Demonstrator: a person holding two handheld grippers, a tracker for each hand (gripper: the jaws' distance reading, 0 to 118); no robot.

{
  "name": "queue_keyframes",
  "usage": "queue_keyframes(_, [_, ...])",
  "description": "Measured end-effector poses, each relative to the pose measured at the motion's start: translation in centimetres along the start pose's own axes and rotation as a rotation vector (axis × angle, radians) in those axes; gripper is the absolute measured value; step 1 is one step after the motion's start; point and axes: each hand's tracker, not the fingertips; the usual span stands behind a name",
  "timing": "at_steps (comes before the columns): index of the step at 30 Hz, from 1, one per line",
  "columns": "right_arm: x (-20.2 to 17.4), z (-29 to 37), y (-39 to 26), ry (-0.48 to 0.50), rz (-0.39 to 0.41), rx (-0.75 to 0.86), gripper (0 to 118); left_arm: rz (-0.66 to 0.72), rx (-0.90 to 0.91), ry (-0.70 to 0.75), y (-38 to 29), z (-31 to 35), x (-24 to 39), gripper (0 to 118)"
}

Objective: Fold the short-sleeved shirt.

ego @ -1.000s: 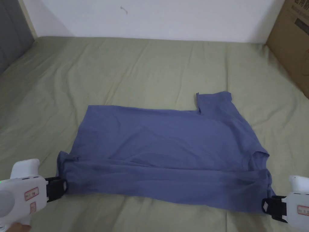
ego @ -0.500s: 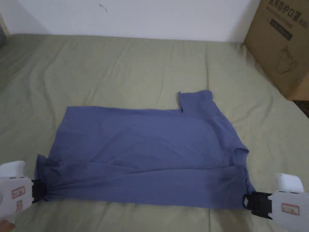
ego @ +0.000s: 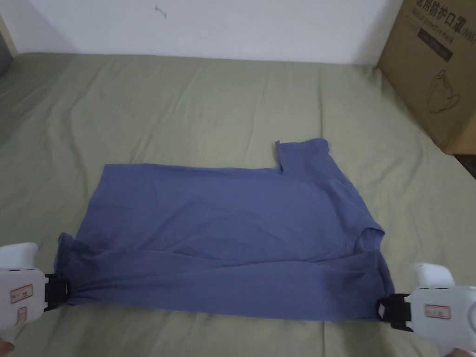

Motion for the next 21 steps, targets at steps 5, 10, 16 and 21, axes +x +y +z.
queue_keyframes(5, [0.2,3.3,0.1,-0.004,0.047,0.013,5,-0.025,0.009,-0.023,-0.8,2.6,0.1,7])
queue_keyframes(10, [1.9,3.4,-2.3,-0.021,0.064,-0.049,5,-0.030,-0.027,-0.044,-4.6,4.2,0.1,7])
queue_keyframes(16, [2.1,0.8,-6.6,-0.029,0.042,-0.116,20,-0.002,-0.085,-0.036,-9.2,2.5,-0.3,9])
queue_keyframes(21, [0.3,2.6,-5.2,-0.084,0.094,-0.087,73,0.073,-0.062,-0.062,-7.3,4.0,-0.6,91])
